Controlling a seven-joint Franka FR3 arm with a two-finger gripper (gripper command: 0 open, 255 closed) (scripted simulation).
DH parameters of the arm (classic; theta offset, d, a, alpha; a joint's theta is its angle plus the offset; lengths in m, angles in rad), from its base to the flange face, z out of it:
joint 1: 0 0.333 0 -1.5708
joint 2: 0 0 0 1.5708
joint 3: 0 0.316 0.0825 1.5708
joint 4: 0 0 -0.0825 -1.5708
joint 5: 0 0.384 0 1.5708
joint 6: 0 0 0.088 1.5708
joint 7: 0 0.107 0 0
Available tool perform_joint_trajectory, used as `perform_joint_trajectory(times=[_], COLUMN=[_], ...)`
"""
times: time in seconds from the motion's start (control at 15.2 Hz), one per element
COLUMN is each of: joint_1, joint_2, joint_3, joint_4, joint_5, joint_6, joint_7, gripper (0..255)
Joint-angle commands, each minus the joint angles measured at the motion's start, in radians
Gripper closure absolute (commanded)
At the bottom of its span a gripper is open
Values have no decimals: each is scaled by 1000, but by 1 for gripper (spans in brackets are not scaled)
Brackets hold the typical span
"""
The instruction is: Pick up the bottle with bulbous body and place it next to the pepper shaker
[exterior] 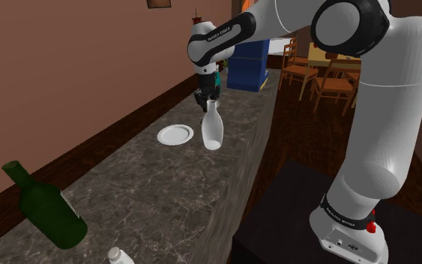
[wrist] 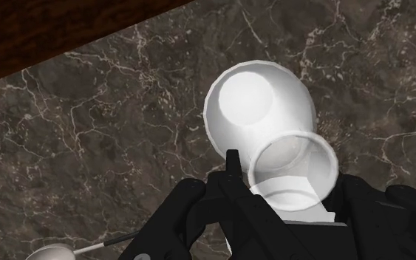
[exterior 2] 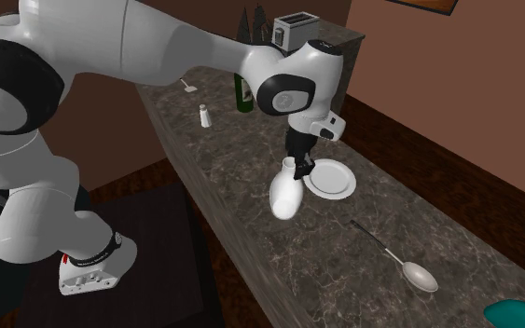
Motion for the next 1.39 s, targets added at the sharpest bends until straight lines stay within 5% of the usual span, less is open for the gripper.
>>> perform_joint_trajectory(times=[0.0,1.32], joint_1=[0,0], joint_2=[0,-33], joint_3=[0,-1], joint_4=[0,184], joint_5=[0,-2], joint_6=[0,-217], joint_7=[0,1], gripper=[255,255])
